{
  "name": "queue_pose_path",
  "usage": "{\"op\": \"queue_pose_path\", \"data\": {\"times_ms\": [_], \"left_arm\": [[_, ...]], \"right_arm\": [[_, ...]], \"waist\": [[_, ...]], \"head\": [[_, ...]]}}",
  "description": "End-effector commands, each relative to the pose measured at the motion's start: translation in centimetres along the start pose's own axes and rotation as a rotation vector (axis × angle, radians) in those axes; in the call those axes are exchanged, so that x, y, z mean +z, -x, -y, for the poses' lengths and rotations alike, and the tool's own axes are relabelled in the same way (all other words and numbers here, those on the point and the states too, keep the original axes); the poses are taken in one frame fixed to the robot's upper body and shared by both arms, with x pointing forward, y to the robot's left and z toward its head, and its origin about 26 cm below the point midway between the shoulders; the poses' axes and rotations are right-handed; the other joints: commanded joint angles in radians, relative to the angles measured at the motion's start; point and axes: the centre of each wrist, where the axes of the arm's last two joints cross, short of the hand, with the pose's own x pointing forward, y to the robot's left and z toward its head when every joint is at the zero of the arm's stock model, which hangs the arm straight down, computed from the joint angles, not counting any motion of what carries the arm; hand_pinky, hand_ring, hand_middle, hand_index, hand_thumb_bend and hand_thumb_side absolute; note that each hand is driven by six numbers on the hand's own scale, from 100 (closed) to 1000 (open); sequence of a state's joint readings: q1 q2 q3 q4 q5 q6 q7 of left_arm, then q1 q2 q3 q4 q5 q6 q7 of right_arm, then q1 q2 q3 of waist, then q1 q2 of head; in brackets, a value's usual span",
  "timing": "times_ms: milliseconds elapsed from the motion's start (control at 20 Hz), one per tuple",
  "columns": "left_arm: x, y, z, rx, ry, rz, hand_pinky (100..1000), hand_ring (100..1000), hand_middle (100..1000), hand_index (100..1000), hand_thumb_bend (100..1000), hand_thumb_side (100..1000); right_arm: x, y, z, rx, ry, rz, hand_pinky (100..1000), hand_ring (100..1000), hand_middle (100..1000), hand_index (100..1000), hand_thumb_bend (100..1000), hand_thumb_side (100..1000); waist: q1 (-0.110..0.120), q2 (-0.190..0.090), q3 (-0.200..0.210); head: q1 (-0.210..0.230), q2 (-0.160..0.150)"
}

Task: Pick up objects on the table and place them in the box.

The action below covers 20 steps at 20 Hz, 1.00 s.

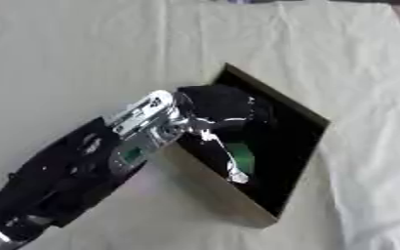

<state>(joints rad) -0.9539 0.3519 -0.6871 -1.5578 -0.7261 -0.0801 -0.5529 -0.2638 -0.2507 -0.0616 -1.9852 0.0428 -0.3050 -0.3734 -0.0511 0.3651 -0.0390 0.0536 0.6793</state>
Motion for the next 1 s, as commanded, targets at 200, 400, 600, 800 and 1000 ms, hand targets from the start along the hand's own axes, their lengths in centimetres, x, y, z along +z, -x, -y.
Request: {"op": "queue_pose_path", "data": {"times_ms": [200, 400, 600, 800, 1000], "left_arm": [[1.7, -1.2, -3.4, -0.032, -0.133, 0.018, 788, 861, 827, 889, 464, 572], [4.0, -2.6, -6.2, 0.016, -0.270, 0.049, 720, 812, 793, 867, 222, 545], [7.2, -4.0, -8.8, 0.107, -0.412, 0.086, 707, 805, 788, 864, 105, 551], [9.7, -3.4, -9.8, 0.187, -0.526, 0.105, 684, 791, 780, 859, 100, 540], [11.8, -1.3, -9.1, 0.269, -0.655, 0.065, 669, 786, 781, 839, 100, 615]], "right_arm": [[-0.5, -0.5, 0.3, 0.008, 0.000, 0.025, 649, 659, 576, 755, 100, 834], [-0.7, -0.5, 0.5, 0.016, 0.002, 0.033, 651, 661, 577, 755, 100, 825], [-0.8, -0.5, 0.6, 0.019, 0.004, 0.042, 651, 661, 577, 755, 100, 820], [-1.0, -0.6, 0.7, 0.022, 0.003, 0.053, 652, 662, 578, 756, 100, 812], [-1.3, -0.6, 0.8, 0.028, 0.003, 0.069, 654, 666, 581, 757, 100, 803]], "waist": [[0.005, -0.029, 0.007], [0.008, -0.035, 0.013], [0.007, -0.038, 0.018], [0.005, -0.040, 0.025], [0.004, -0.041, 0.034]], "head": [[-0.005, -0.008], [-0.011, -0.009], [-0.018, -0.007], [-0.030, -0.006], [-0.043, -0.001]]}}
